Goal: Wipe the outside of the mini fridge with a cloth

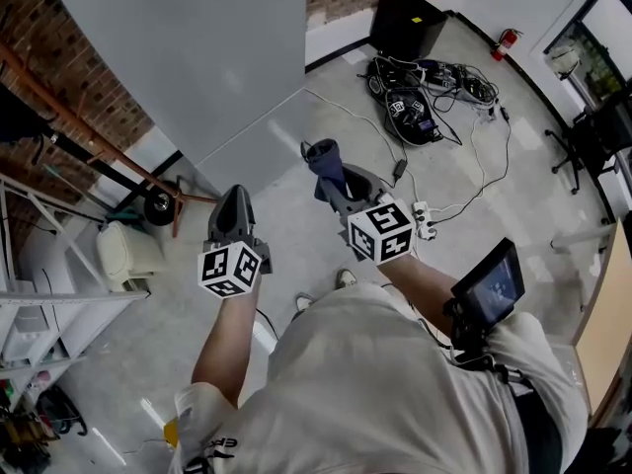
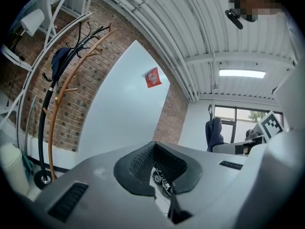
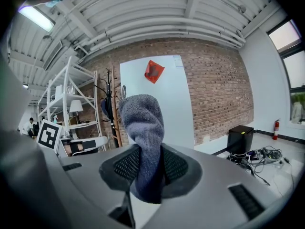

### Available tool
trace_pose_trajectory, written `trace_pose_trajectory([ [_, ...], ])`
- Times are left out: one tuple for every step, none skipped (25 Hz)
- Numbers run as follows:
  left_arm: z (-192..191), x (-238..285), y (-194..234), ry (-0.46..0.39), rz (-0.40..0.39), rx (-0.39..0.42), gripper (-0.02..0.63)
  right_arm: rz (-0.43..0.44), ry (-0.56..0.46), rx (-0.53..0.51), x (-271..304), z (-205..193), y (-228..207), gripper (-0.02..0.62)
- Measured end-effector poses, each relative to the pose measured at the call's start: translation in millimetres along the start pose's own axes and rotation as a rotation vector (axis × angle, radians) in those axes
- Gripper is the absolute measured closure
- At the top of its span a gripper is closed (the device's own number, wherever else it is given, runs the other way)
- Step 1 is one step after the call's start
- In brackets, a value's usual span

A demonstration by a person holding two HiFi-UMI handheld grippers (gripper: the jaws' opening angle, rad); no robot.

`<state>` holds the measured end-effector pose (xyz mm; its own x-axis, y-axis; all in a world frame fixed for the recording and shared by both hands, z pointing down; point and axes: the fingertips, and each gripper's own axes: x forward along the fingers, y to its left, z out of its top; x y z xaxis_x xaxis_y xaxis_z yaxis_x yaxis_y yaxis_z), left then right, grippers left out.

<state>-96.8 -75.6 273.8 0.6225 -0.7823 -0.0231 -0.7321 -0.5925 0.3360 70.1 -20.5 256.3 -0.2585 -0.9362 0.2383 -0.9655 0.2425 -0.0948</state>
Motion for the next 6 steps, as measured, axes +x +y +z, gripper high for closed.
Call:
trace_pose_trajectory([
  [-2.3, 0.0, -1.2, 0.004, -0.002, -0.002, 0.603, 0.0, 0.0, 0.001, -0.3, -0.6, 0.1, 0.485],
  [-4.4, 0.1, -2.7, 0.008, -0.003, -0.003, 0.603, 0.0, 0.0, 0.003, -0.8, -1.1, -0.1, 0.485],
  [-6.5, 0.3, -4.2, 0.011, -0.004, -0.005, 0.603, 0.0, 0.0, 0.005, -1.6, -1.6, -0.7, 0.485],
  [-8.5, 0.8, -5.8, 0.015, -0.005, -0.007, 0.603, -0.001, 0.0, 0.006, -2.5, -2.1, -1.7, 0.485],
  [-10.4, 1.4, -7.4, 0.019, -0.006, -0.009, 0.603, -0.001, 0.001, 0.008, -3.6, -2.5, -2.7, 0.485],
  [-12.2, 2.1, -9.1, 0.023, -0.007, -0.011, 0.603, -0.002, 0.001, 0.009, -4.7, -2.9, -3.8, 0.485],
])
